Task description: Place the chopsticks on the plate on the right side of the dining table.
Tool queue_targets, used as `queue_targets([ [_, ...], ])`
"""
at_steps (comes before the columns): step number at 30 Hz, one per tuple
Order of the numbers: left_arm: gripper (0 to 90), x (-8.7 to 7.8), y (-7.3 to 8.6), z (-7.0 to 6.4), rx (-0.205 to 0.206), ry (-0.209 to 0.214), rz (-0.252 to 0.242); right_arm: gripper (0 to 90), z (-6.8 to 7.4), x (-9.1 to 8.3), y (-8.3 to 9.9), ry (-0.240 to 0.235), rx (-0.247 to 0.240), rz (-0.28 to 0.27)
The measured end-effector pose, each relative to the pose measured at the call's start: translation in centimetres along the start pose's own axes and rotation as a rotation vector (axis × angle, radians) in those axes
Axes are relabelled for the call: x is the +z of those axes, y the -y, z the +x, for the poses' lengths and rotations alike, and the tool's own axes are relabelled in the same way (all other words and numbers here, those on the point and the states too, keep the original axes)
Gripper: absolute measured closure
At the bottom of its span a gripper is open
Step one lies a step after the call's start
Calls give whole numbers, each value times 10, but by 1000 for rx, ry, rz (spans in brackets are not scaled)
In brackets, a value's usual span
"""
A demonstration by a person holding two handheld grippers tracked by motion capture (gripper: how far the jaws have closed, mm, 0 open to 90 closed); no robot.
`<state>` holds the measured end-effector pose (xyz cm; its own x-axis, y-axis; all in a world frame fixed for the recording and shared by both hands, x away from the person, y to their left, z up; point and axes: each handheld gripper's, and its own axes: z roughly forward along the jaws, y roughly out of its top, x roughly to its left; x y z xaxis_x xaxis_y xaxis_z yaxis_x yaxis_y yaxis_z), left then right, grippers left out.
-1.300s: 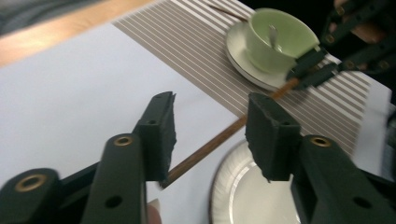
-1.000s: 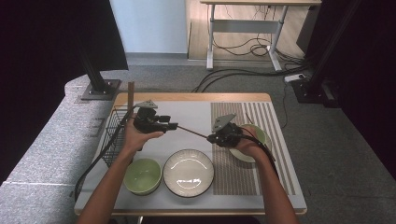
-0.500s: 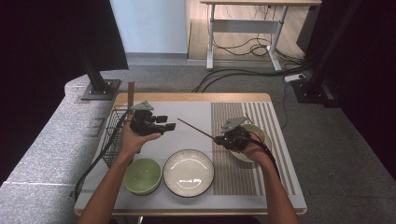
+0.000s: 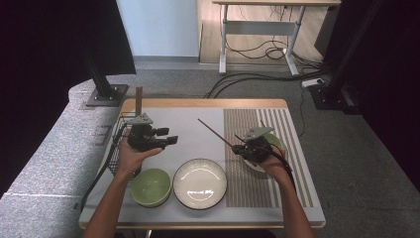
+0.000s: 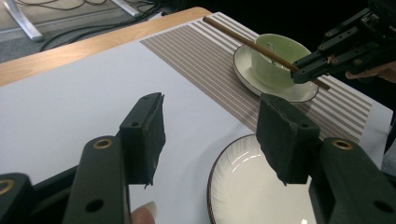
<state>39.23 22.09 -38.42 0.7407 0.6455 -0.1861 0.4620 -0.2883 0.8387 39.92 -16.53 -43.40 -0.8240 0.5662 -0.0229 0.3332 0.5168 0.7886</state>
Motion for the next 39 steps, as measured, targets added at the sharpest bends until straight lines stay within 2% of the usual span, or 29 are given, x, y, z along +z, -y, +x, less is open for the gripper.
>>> queue_targets([
  [3, 422, -4, 4, -2, 6, 0, -6, 845, -2, -1, 5, 7, 36, -10],
  [6, 422, -7, 7, -4, 9, -1, -7, 845, -2, -1, 9, 7, 49, -19],
  [11, 421, -11, 13, -6, 22, -9, 0, 845, -2, -3, 15, 10, 58, -35],
  [18, 422, -16, 24, -7, 10, 14, -20, 845, -1, -9, 21, 30, 79, -68],
  [27, 423, -18, 33, -10, 6, 41, -27, 844, -1, -15, 28, 41, 101, -82],
  [39, 431, -18, 43, -12, -6, 37, -17, 845, -1, -24, 33, 56, 126, -90],
])
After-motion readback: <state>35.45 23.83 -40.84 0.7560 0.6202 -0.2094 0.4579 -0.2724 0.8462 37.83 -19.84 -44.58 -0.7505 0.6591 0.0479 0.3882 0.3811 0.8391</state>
